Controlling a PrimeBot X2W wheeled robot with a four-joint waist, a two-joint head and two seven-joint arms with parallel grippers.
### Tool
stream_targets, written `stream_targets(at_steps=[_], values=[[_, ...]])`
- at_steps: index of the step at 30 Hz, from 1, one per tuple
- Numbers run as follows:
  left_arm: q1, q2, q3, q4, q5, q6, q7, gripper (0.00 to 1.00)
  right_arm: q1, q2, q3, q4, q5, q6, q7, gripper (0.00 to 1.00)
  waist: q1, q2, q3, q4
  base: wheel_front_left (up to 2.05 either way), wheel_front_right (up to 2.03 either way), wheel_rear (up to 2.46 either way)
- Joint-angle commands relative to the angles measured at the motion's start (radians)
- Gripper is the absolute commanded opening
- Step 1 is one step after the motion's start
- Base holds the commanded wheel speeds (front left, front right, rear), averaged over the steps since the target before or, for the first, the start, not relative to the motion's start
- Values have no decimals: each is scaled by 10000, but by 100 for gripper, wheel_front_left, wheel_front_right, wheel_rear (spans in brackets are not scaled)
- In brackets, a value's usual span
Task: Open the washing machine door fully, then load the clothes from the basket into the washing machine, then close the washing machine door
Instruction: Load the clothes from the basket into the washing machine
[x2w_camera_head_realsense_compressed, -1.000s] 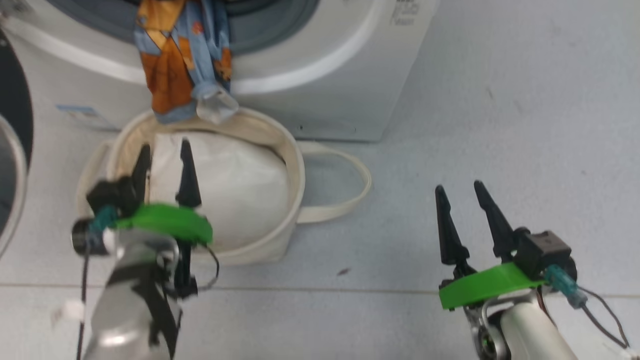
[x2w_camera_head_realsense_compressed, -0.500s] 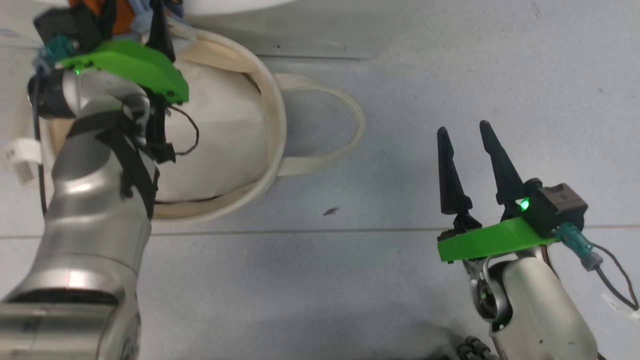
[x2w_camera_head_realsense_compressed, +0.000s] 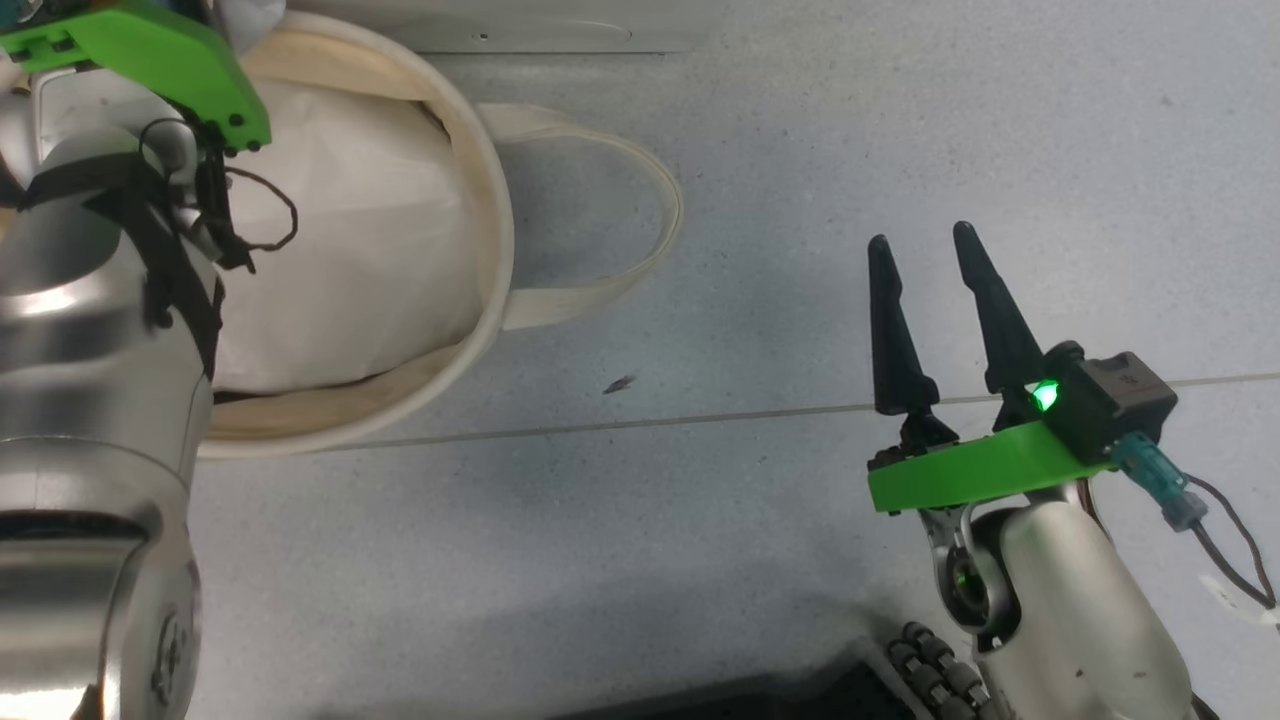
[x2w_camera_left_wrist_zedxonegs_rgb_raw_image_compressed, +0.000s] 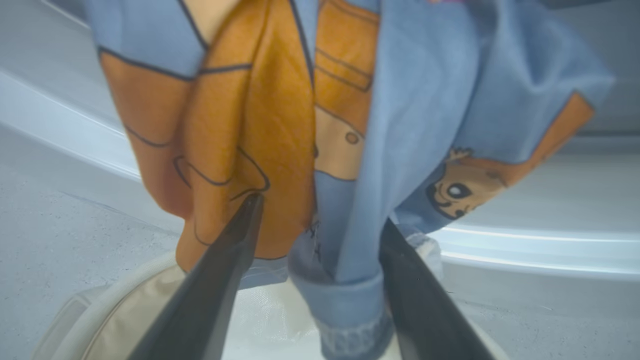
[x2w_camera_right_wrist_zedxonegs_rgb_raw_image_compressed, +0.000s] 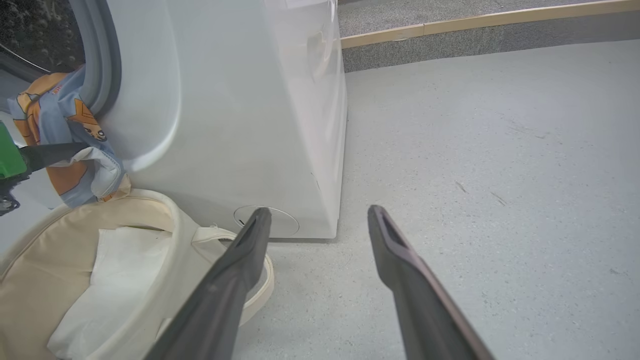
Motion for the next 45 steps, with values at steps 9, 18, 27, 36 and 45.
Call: stream_targets(at_steps=[9,18,27,36,45], values=[[-524,500,206,-81,-374,-164,-341,100,61,24,418,-329,-189,0,-49,100,0,0,353,24,0,0,0],[-596,444,342,-61,-693,-526,-834,0,127,24,421,-344,-271,0,-49,100,0,0,340,152,0,0,0],[-453,479,337,-1447,-627,-937,-1097,0,106,24,402,-422,-283,0,-49,100,0,0,109,407,0,0,0],[692,279,752,-5664,48,-1181,-1102,0,110,24,594,-395,-88,0,-49,100,0,0,-210,396,0,0,0],[-148,94,912,-7048,875,-1340,-1103,0,-10,24,646,-475,57,0,-49,100,0,0,346,55,0,0,0]])
